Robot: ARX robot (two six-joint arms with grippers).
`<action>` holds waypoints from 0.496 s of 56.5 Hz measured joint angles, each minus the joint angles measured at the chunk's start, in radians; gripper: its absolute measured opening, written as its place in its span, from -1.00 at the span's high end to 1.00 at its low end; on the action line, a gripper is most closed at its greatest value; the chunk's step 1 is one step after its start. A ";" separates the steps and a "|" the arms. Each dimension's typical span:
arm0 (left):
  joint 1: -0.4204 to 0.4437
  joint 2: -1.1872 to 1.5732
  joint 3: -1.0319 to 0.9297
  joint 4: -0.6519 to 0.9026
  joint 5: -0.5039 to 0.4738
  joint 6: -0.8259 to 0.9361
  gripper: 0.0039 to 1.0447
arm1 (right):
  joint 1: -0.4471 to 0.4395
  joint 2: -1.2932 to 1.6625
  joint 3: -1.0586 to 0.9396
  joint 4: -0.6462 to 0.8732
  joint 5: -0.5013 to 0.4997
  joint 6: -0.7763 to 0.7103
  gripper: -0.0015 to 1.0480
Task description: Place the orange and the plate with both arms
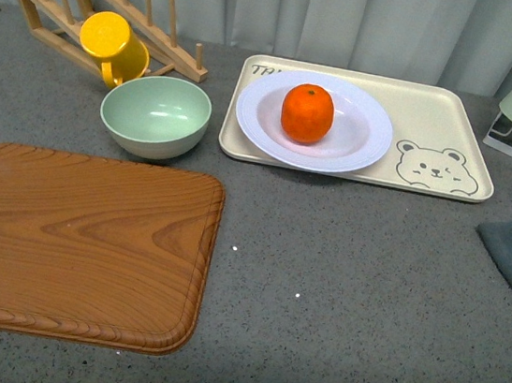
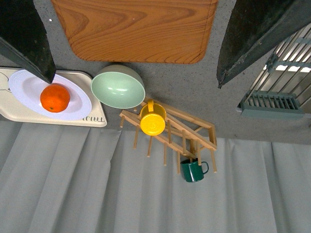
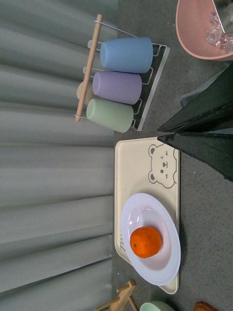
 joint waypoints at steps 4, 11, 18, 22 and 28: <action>0.000 0.000 0.000 0.000 0.000 0.000 -0.88 | 0.000 -0.050 -0.002 -0.044 0.000 0.000 0.98; 0.000 0.000 0.000 0.000 0.000 0.000 -0.88 | 0.000 -0.141 -0.003 -0.128 0.000 0.000 0.98; 0.000 0.000 0.000 0.000 0.000 0.000 -0.88 | 0.000 -0.216 -0.003 -0.195 0.000 0.000 0.98; 0.000 0.000 0.000 0.000 0.000 0.000 -0.88 | 0.000 -0.253 -0.003 -0.232 0.000 0.000 0.98; 0.000 0.000 0.000 0.000 0.000 0.000 -0.88 | 0.000 -0.309 -0.003 -0.286 0.000 0.000 0.98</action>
